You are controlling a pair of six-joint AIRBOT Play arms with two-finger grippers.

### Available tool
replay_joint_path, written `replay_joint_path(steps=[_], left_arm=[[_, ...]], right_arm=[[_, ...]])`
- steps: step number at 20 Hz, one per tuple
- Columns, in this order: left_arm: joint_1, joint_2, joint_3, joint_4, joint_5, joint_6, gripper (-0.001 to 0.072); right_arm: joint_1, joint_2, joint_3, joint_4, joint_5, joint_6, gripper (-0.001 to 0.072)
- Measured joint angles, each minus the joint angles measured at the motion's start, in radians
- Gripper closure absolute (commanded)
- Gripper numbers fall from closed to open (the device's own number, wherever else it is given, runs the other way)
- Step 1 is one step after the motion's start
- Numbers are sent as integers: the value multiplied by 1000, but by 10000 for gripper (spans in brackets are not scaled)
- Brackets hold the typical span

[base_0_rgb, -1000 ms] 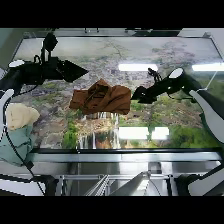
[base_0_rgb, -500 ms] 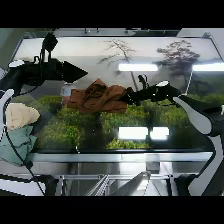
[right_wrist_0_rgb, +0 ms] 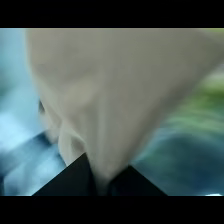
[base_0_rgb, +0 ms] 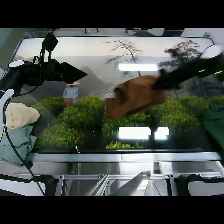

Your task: Fold the shirts.

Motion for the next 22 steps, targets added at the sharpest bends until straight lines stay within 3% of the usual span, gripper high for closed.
replay_joint_path(steps=[2,4,16,22], left_arm=[[-5,0,0,0,-2,3,704],[-14,0,0,0,0,4,704],[-137,0,0,2,55,4,704],[-153,0,0,2,94,4,704]], right_arm=[[-120,91,119,-158,27,82,689],[-230,142,211,-191,38,121,690],[-684,85,311,-170,-109,154,690],[-768,76,312,-63,-131,117,690]])
